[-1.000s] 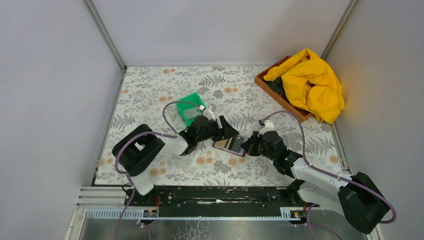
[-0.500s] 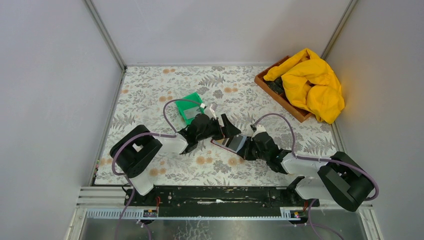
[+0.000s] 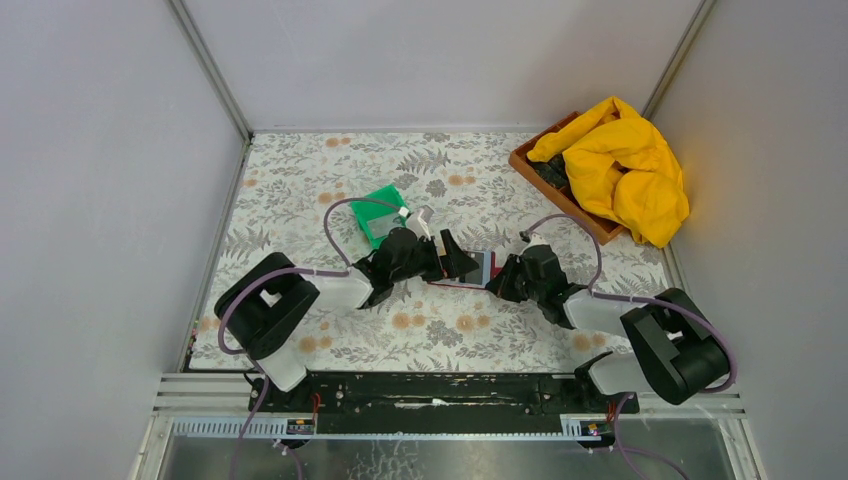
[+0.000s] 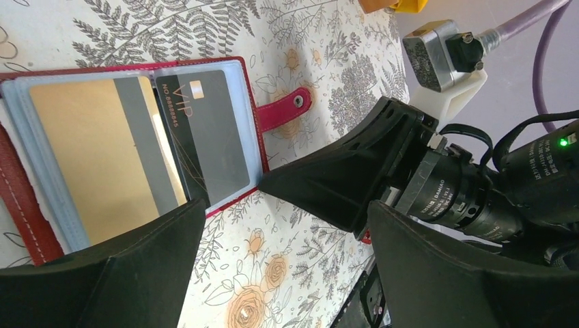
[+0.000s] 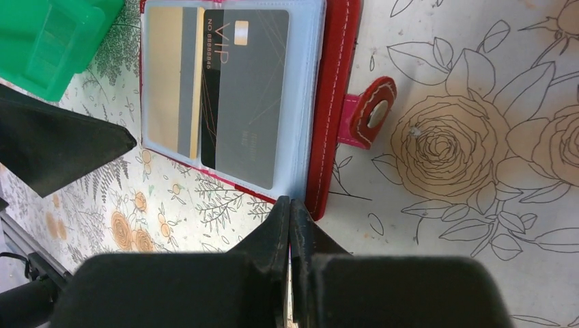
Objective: Take the credit cards out of the card holder
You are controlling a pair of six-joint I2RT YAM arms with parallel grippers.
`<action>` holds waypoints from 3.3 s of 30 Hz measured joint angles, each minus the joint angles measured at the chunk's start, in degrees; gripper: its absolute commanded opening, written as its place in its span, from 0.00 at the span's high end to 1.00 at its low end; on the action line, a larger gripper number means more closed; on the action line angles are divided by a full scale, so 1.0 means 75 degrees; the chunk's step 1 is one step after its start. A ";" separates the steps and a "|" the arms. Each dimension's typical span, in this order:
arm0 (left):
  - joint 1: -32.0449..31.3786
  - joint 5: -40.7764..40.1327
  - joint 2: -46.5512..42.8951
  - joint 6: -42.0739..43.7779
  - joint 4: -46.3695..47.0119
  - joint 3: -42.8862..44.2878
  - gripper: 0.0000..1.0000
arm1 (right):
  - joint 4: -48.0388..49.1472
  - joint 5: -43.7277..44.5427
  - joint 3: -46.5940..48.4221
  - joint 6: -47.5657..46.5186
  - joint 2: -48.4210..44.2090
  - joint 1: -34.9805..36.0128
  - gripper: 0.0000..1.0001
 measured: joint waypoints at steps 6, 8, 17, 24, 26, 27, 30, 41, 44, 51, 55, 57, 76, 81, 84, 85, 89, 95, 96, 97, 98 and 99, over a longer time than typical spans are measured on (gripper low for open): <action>0.0105 0.0055 0.0143 -0.0006 0.0117 0.0000 0.08 | -0.0289 -0.0067 0.0047 -0.0230 -0.0207 -0.0020 1.00; 0.0157 0.0175 0.0341 -0.0067 0.0341 0.0000 0.09 | -0.0425 -0.0067 0.0050 -0.0306 -0.0463 -0.0020 1.00; 0.0478 0.0778 0.1635 -0.0274 0.0889 0.0729 0.10 | -0.0487 -0.0111 0.0906 -0.0545 -0.0020 -0.0044 1.00; 0.0653 0.1011 0.2133 -0.0265 0.0968 0.1160 0.10 | -0.0332 -0.0175 0.1256 -0.0580 0.0697 -0.0082 1.00; 0.0656 0.1026 0.2133 -0.0210 0.0956 0.1160 0.11 | -0.0332 -0.0172 0.1256 -0.0589 0.0781 -0.0099 1.00; 0.0656 0.1026 0.2130 -0.0178 0.0944 0.1160 0.11 | -0.0318 -0.0175 0.1256 -0.0595 0.0819 -0.0119 1.00; 0.0659 0.1023 0.2113 -0.0096 0.0906 0.1157 0.11 | -0.0265 -0.0172 0.1256 -0.0629 0.0906 -0.0178 1.00; 0.0659 0.1017 0.1714 0.0067 0.0542 0.1049 0.10 | 0.0125 -0.0242 0.1297 -0.0638 0.1326 -0.0213 1.00; 0.0656 0.1011 0.1510 0.0149 0.0463 0.1003 0.11 | 0.0122 -0.0233 0.1300 -0.0638 0.1326 -0.0213 1.00; 0.0656 0.0941 0.1489 0.0280 0.0312 0.0906 0.10 | 0.0119 -0.0227 0.1300 -0.0603 0.1329 -0.0216 1.00; 0.0656 0.0901 0.1687 0.0332 0.0361 0.0909 0.10 | 0.0122 -0.0230 0.1297 -0.0560 0.1329 -0.0221 1.00; 0.0656 0.0962 0.1810 0.0326 0.0557 0.0921 0.10 | 0.0125 -0.0236 0.1291 -0.0545 0.1329 -0.0230 1.00; 0.0723 0.1612 0.2515 -0.0329 0.1955 0.0985 0.16 | 0.0455 -0.0391 0.1204 -0.0420 0.1440 -0.0347 1.00; 0.0778 0.1912 0.2821 -0.1020 0.2938 0.0854 0.17 | 0.0641 -0.0449 0.1204 -0.0364 0.1507 -0.0379 1.00; 0.0778 0.1979 0.2859 -0.1230 0.3133 0.0790 0.17 | 0.0702 -0.0455 0.1204 -0.0341 0.1524 -0.0388 1.00; 0.0778 0.1999 0.2859 -0.1253 0.3159 0.0769 0.17 | 0.0708 -0.0455 0.1204 -0.0332 0.1527 -0.0393 1.00; 0.0778 0.2008 0.2859 -0.1218 0.3124 0.0769 0.17 | 0.0726 -0.0481 0.1201 -0.0300 0.1536 -0.0414 1.00; 0.0737 0.2005 0.2838 -0.0994 0.2859 0.0871 0.17 | 0.0749 -0.0460 0.1093 -0.0294 0.1425 -0.0428 1.00; 0.0720 0.2005 0.2838 -0.0959 0.2833 0.0886 0.17 | 0.0702 -0.0431 0.1049 -0.0300 0.1335 -0.0428 1.00; 0.0699 0.2002 0.2838 -0.0915 0.2804 0.0903 0.17 | 0.0583 -0.0402 0.0994 -0.0309 0.1207 -0.0428 1.00; 0.0685 0.2005 0.2838 -0.0880 0.2789 0.0912 0.17 | 0.0481 -0.0367 0.0950 -0.0326 0.1105 -0.0434 1.00; 0.0670 0.2002 0.2836 -0.0848 0.2783 0.0912 0.17 | 0.0379 -0.0335 0.0901 -0.0347 0.0994 -0.0434 1.00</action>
